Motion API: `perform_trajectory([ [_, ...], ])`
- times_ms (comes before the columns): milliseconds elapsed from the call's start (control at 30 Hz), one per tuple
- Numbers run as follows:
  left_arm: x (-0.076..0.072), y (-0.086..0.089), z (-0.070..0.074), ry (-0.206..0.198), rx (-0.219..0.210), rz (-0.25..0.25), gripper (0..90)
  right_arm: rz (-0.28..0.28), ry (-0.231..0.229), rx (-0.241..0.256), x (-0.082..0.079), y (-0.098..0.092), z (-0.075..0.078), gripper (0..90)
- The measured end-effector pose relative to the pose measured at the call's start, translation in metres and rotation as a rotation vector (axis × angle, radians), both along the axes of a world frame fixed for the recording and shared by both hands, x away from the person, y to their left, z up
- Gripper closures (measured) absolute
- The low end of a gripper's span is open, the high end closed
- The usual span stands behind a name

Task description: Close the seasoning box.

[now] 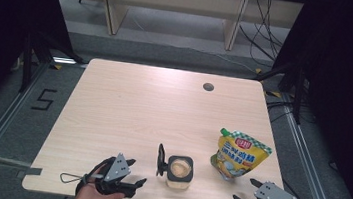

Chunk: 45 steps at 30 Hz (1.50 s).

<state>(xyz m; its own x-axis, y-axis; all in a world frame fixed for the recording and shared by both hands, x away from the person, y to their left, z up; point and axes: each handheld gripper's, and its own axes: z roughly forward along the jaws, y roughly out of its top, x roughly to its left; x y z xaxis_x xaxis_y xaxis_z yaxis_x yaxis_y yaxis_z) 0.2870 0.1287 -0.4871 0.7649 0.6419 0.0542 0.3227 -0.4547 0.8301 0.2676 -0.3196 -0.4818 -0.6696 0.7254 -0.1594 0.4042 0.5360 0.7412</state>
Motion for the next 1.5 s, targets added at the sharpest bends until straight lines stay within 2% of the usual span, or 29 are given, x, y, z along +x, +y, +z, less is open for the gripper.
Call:
perform_trajectory([
  [133, -0.003, 0.002, 0.005, -0.044, -0.004, -0.028, 51.0, 0.015, -0.003, -0.011, 0.000, 0.003, 0.001, 22.4],
  [233, -0.005, 0.003, 0.008, -0.077, -0.017, -0.012, 65.3, 0.021, 0.005, -0.014, -0.001, 0.006, 0.000, 22.7],
  [300, -0.005, 0.003, 0.013, -0.094, -0.013, -0.010, 74.4, 0.032, -0.010, -0.024, 0.000, 0.006, 0.000, 23.0],
  [367, -0.005, 0.001, 0.017, -0.100, -0.031, -0.020, 83.0, 0.027, 0.001, -0.020, -0.001, 0.007, 0.001, 23.2],
  [467, -0.006, -0.003, 0.024, -0.102, -0.020, -0.053, 88.9, 0.020, 0.011, -0.012, -0.001, 0.008, 0.001, 23.2],
  [733, -0.003, -0.016, 0.040, -0.103, -0.045, -0.078, 89.1, 0.024, -0.001, -0.019, 0.000, 0.008, 0.001, 23.3],
  [967, 0.003, -0.035, 0.052, -0.111, -0.044, -0.119, 88.9, 0.029, -0.003, -0.019, 0.000, 0.008, 0.001, 23.4],
  [1100, 0.005, -0.043, 0.057, -0.110, -0.022, -0.135, 89.0, 0.030, -0.008, -0.024, 0.001, 0.007, 0.001, 23.4],
  [1133, 0.006, -0.045, 0.058, -0.125, -0.001, -0.142, 88.8, 0.034, -0.012, -0.025, 0.001, 0.007, 0.001, 23.4],
  [1200, 0.008, -0.048, 0.061, -0.137, 0.009, -0.152, 88.2, 0.023, 0.000, -0.014, 0.000, 0.008, 0.000, 23.4],
  [1333, 0.012, -0.052, 0.064, -0.137, 0.000, -0.159, 87.3, 0.028, -0.001, -0.021, 0.000, 0.008, 0.001, 23.4],
  [1367, 0.012, -0.054, 0.064, -0.125, -0.002, -0.157, 87.3, 0.030, -0.005, -0.021, 0.001, 0.008, 0.001, 23.4],
  [1500, 0.012, -0.064, 0.062, -0.124, 0.013, -0.182, 86.8, 0.030, -0.002, -0.021, 0.001, 0.008, 0.001, 23.4],
])
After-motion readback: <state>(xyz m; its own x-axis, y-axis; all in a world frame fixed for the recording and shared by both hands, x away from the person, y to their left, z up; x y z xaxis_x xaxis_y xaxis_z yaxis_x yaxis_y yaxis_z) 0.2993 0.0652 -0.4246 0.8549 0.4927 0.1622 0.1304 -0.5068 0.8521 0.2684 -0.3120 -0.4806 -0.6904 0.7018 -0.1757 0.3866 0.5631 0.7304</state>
